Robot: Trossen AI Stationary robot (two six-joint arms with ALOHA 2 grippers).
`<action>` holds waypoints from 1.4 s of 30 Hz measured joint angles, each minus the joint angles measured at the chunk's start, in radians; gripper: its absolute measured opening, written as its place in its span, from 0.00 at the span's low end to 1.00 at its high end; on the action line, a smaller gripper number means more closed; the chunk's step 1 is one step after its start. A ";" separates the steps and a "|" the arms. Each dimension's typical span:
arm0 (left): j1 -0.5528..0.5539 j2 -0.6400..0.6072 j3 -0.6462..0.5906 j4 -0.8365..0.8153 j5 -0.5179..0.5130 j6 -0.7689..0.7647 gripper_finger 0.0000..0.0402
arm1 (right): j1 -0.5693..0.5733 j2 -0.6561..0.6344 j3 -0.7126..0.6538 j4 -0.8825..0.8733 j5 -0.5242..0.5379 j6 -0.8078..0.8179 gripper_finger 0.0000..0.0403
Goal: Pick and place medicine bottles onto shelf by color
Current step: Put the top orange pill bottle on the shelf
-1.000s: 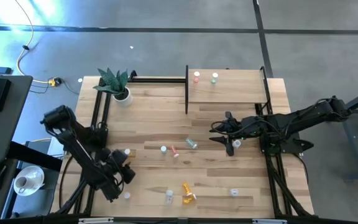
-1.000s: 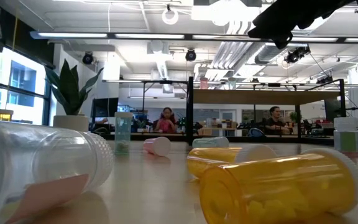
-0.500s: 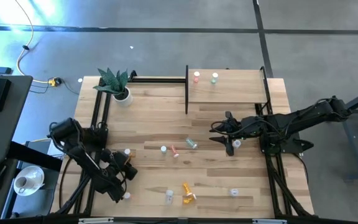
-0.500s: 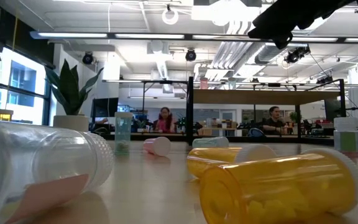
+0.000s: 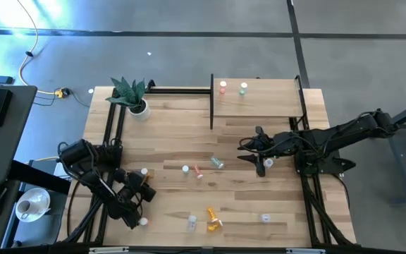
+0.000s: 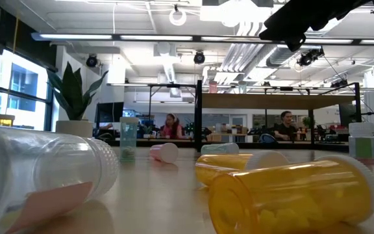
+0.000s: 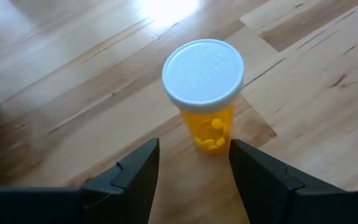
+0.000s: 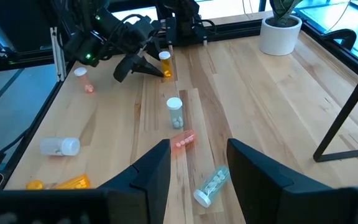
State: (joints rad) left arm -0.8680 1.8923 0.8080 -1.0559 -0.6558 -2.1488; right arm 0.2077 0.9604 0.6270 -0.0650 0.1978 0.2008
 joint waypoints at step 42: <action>0.004 0.002 -0.029 0.034 -0.083 0.014 0.19 | 0.000 0.000 0.000 -0.005 0.000 0.008 0.37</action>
State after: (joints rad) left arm -0.8639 1.8946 0.7791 -1.0219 -0.7387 -2.1343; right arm 0.2073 0.9604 0.6270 -0.0704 0.1980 0.2092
